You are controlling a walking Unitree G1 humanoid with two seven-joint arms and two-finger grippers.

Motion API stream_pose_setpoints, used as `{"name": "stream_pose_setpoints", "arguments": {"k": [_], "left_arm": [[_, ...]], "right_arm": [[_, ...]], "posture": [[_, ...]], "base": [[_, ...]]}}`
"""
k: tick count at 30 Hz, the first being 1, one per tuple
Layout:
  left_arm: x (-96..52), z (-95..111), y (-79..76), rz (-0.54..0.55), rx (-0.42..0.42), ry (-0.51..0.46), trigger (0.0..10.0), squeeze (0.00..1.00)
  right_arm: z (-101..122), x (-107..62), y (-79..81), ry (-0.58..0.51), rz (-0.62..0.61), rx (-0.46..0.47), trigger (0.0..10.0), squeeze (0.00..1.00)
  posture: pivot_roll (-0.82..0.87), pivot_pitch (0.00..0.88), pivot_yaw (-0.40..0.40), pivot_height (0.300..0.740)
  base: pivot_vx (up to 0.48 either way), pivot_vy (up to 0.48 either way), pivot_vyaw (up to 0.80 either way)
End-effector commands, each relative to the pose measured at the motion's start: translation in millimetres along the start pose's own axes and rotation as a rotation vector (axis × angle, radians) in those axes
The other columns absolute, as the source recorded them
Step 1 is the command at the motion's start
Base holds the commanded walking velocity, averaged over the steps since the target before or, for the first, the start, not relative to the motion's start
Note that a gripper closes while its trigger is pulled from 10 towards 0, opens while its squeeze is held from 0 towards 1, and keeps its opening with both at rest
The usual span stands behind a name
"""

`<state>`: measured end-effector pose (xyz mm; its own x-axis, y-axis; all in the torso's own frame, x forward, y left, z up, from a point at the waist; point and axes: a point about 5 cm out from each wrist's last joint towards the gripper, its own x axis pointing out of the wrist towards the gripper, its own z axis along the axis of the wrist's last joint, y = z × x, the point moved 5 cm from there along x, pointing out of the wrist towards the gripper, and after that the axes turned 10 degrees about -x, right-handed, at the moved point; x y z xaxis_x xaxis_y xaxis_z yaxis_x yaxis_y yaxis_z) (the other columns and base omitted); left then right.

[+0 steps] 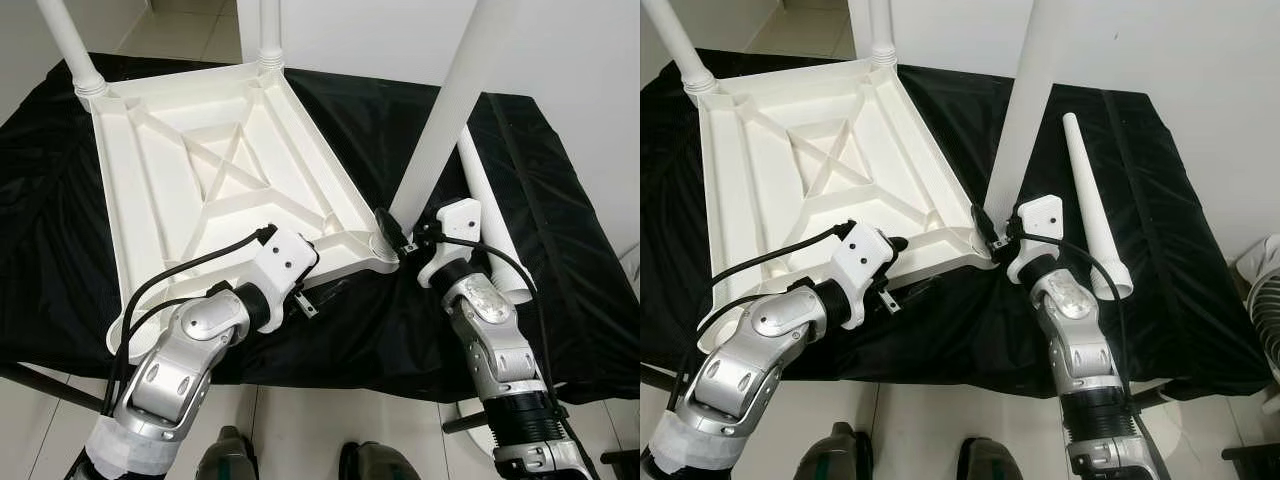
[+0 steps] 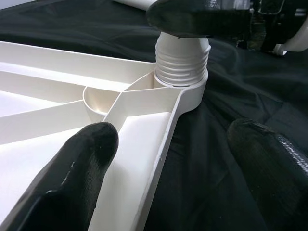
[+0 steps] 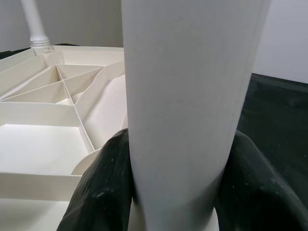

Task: Building children table

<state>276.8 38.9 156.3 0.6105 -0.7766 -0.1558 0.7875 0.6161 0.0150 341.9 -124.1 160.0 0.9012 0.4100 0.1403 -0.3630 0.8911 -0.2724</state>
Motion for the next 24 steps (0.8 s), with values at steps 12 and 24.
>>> {"name": "stream_pose_setpoints", "arguments": {"k": [12,24], "left_arm": [[-1.1,7.3,10.9,0.026,-0.015,-0.01,10.0,1.0],[-1.8,42.3,27.3,0.029,-0.131,-0.14,10.0,0.0]], "right_arm": [[38.5,9.9,-4.7,-0.03,0.079,0.0,10.0,0.0],[82.3,13.5,-9.6,-0.151,0.211,-0.024,10.0,0.0]], "posture": [[0.07,0.071,-0.022,0.74],[0.07,0.061,-0.038,0.74]], "base": [[0.0,0.0,0.0],[0.0,0.0,0.0]]}}
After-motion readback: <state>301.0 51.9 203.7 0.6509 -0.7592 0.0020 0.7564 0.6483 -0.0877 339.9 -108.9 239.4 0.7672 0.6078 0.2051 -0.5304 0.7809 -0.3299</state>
